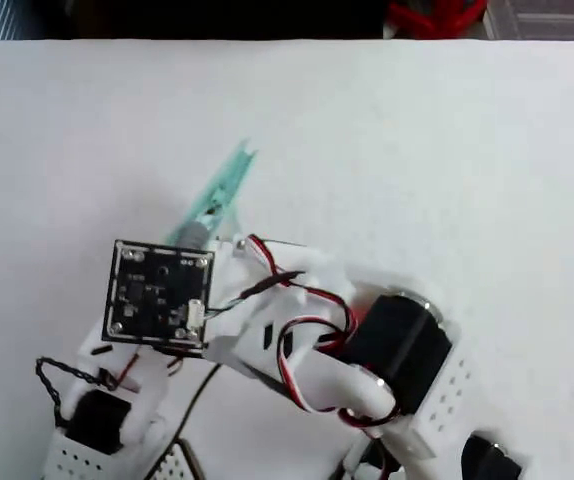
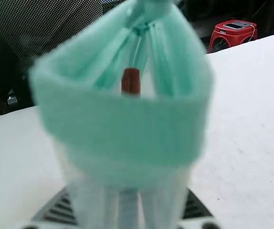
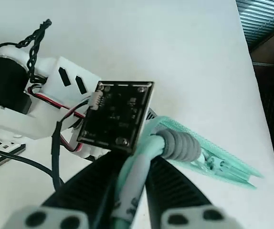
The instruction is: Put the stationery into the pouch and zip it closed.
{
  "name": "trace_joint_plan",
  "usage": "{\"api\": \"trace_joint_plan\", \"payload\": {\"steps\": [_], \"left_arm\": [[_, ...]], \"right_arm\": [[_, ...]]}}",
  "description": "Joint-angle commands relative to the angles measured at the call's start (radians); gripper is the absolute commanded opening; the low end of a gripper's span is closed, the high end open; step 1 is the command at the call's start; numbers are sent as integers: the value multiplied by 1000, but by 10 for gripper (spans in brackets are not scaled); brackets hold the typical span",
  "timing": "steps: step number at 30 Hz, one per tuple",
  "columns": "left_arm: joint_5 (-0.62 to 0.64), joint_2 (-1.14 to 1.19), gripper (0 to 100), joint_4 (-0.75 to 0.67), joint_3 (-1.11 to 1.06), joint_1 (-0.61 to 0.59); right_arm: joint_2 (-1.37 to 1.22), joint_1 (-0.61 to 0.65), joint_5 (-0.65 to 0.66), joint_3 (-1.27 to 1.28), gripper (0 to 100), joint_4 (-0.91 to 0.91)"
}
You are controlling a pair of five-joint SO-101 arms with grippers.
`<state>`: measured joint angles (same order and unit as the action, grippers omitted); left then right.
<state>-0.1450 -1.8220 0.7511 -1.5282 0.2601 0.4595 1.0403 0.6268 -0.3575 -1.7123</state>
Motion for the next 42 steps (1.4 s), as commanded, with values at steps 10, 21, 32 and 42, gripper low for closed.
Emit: {"api": "trace_joint_plan", "payload": {"steps": [10,21,32,42], "left_arm": [[-6,-2,23,0,17,-5],[-6,-2,23,0,17,-5],[-6,-2,23,0,15,-5],[-6,-2,23,0,14,-5]], "right_arm": [[67,-420,226,83,17,-2],[71,-526,270,238,250,-1],[71,-509,374,397,283,-1],[71,-487,330,565,283,191]]}}
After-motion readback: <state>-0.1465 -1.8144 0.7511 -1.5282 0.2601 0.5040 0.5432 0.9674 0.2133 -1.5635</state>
